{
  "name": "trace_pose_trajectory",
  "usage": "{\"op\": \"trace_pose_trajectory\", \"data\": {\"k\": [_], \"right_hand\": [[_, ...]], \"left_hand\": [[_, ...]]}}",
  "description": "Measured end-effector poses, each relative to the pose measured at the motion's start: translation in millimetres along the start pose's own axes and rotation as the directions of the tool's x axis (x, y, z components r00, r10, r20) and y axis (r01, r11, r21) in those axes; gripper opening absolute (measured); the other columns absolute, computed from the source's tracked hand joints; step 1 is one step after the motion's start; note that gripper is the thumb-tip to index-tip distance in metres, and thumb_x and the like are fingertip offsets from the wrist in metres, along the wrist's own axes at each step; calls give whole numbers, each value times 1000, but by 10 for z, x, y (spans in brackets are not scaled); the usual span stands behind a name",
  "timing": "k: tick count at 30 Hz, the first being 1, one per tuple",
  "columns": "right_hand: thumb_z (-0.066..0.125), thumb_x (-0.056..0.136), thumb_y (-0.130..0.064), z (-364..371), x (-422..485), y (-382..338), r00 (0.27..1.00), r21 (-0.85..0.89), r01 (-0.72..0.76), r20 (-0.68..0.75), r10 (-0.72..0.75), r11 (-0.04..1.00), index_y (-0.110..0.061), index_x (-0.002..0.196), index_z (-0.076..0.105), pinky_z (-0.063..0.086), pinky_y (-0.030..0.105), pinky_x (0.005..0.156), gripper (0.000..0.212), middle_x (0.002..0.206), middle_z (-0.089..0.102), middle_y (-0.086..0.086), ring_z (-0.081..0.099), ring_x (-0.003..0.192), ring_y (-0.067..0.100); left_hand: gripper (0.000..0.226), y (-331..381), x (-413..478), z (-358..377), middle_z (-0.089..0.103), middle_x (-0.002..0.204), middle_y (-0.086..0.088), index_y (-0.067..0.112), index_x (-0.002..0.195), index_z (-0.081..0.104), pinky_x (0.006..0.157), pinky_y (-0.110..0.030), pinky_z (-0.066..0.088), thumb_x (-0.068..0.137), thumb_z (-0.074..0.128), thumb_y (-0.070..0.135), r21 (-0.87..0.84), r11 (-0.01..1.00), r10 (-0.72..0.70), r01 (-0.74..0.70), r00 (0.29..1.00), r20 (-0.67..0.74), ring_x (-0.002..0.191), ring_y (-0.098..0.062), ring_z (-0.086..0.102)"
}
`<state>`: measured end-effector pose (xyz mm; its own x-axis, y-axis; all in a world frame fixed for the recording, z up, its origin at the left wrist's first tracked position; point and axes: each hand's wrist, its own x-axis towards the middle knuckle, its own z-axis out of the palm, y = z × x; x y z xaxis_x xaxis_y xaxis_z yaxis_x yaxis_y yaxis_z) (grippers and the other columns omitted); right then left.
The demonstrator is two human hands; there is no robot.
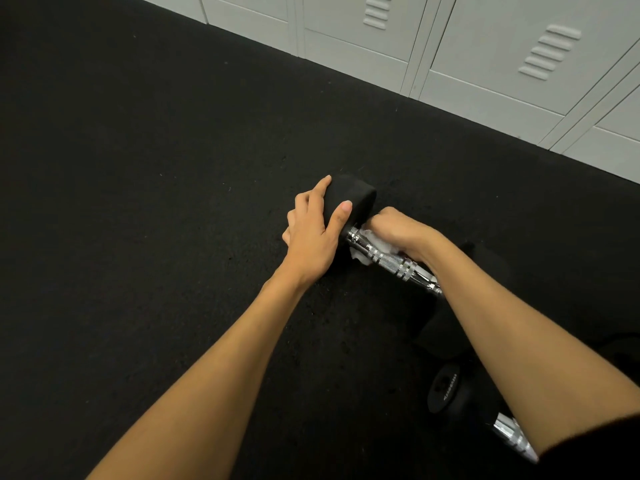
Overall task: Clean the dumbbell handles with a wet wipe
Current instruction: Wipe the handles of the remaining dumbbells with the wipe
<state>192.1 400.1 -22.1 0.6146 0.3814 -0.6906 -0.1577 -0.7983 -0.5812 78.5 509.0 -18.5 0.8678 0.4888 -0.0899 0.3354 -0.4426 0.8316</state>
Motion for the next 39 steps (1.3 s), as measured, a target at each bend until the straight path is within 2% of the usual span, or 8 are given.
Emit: {"op": "trace_pose_trajectory", "data": {"k": [3, 9, 13, 17, 24, 27, 31, 39], "right_hand": [[47, 96, -19, 26, -90, 70, 979, -175, 143, -121, -165, 974, -15, 106, 69, 43, 30, 74, 24, 98, 61, 1, 55, 88, 16], [44, 93, -13, -61, -18, 25, 997, 109, -47, 74, 39, 993, -2, 102, 65, 54, 42, 88, 25, 87, 74, 15, 72, 85, 27], [48, 96, -17, 148, -195, 12, 954, -208, 174, -208, -218, 962, -10, 100, 68, 45, 29, 64, 22, 87, 62, 5, 58, 78, 15], [51, 97, -20, 325, -417, 219, 902, -431, 243, -229, -366, 869, -18, 134, 52, 52, 39, 88, 37, 116, 61, 10, 61, 101, 21], [55, 96, -21, 259, -323, 113, 905, -97, 249, -330, -267, 964, -12, 115, 67, 39, 15, 75, 25, 114, 66, 5, 56, 98, 10], [51, 96, -24, 393, -294, 114, 859, -298, 242, -377, -347, 923, -12, 111, 65, 48, 31, 81, 24, 106, 65, 9, 62, 102, 24], [55, 93, -14, 502, -382, 310, 857, -629, 292, -163, -489, 721, -10, 149, 23, 40, 37, 103, 64, 143, 42, 13, 45, 128, 27], [68, 84, -37, 338, -238, 257, 872, -170, 303, -348, -344, 938, -20, 114, 67, 54, 42, 85, 34, 98, 69, 4, 65, 94, 20]], "left_hand": [[56, -2, 1, -3, 30, 140, 6, 37, 148, 21, 108, -47, 16, 96, 37, 53, -8, 1000, -4, 4, 1000, 8, 133, -22, 26], [56, 14, -4, -4, 29, 142, 6, 37, 148, 22, 108, -47, 15, 96, 37, 53, -11, 1000, -7, 7, 1000, 5, 133, -21, 25], [56, 15, -7, 0, 29, 141, 6, 37, 148, 21, 109, -46, 15, 96, 37, 53, -8, 1000, -8, 8, 1000, 7, 134, -21, 25], [57, -1, -12, -3, 28, 142, 6, 37, 148, 21, 108, -46, 15, 96, 38, 53, -14, 1000, -7, 7, 1000, 3, 133, -21, 25], [57, 6, -8, -5, 28, 143, 6, 37, 148, 21, 108, -46, 16, 96, 37, 54, -7, 1000, -5, 5, 1000, -1, 133, -21, 26], [57, 20, 2, -2, 28, 143, 5, 37, 148, 21, 109, -47, 16, 96, 38, 53, -10, 1000, -11, 11, 1000, 2, 133, -23, 26], [57, 20, 0, -5, 29, 143, 5, 36, 148, 21, 109, -48, 16, 96, 38, 53, -11, 1000, -4, 4, 1000, 0, 133, -23, 26], [56, 26, -3, 2, 28, 143, 5, 36, 148, 21, 109, -48, 15, 96, 38, 53, -15, 1000, -10, 10, 1000, -4, 134, -22, 25]]}}
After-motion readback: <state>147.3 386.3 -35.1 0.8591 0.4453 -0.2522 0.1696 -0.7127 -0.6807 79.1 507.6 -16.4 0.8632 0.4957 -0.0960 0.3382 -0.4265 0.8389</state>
